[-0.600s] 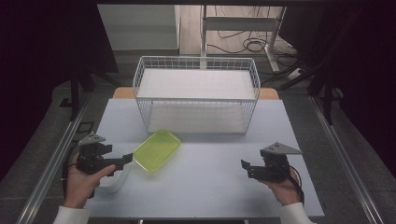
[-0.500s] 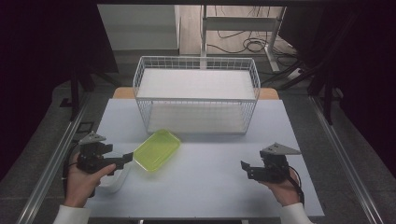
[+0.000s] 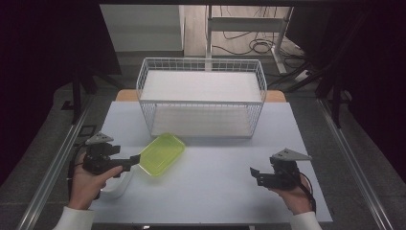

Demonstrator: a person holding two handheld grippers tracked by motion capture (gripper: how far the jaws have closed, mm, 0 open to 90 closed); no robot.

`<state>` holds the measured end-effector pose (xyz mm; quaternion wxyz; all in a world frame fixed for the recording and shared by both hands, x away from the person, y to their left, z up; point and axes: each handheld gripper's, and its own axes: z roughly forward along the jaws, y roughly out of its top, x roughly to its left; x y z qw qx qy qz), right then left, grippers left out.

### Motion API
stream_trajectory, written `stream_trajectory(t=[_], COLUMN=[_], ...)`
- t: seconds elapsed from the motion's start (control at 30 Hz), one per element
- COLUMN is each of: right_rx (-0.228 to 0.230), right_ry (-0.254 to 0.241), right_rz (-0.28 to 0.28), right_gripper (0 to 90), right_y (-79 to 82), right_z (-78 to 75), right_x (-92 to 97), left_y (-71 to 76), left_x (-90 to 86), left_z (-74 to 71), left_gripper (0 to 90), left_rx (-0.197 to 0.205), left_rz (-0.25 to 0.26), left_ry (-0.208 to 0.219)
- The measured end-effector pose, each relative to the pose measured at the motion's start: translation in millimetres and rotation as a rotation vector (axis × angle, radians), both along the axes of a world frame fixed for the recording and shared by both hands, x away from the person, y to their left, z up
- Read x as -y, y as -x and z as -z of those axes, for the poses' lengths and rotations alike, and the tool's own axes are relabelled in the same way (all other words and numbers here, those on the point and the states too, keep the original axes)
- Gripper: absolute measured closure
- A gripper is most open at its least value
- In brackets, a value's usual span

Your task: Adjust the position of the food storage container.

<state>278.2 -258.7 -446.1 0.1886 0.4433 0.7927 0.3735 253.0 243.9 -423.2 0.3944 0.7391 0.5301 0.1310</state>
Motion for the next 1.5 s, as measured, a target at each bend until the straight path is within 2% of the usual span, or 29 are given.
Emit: stream_trajectory(t=[0.17, 0.5, 0.63, 0.83, 1.03, 1.3, 1.4, 1.5], right_rx=[-0.012, -0.025, -0.028, -0.045, -0.030, -0.024, -0.027, -0.026], right_ry=[0.000, 0.042, 0.031, 0.059, 0.044, 0.038, 0.037, 0.034], right_rz=[-0.017, -0.037, -0.047, -0.066, -0.070, -0.050, -0.048, -0.044], right_gripper=[16.6, 16.6, 16.6, 16.8, 17.2, 18.2, 18.2, 18.2], right_y=[-2.1, 0.7, -2.5, -6.2, -0.7, 5.4, 4.8, 3.0], right_z=[0.5, 3.9, 4.5, 9.4, 3.5, 1.3, 1.4, 2.6], right_x=[-4.3, -7.7, -8.0, -10.7, -12.4, -6.9, -6.6, -5.7], left_y=[2.1, 3.9, -5.1, -14.2, -27.6, -63.3, -76.8, -88.0], left_x=[0.6, 7.0, 9.7, 15.7, 22.5, 27.0, 30.3, 32.3], left_z=[4.6, -2.2, -9.6, -28.3, -36.5, -27.2, -23.5, -19.8], left_gripper=[15.2, 19.4, 20.8, 23.2, 23.9, 32.7, 33.1, 33.2], left_rx=[-0.016, -0.006, 0.001, 0.022, -0.023, -0.127, -0.154, -0.174], left_rz=[-0.002, 0.041, 0.044, 0.046, 0.080, 0.111, 0.089, 0.084], left_ry=[-0.007, -0.021, -0.048, -0.076, -0.087, -0.103, -0.126, -0.130])
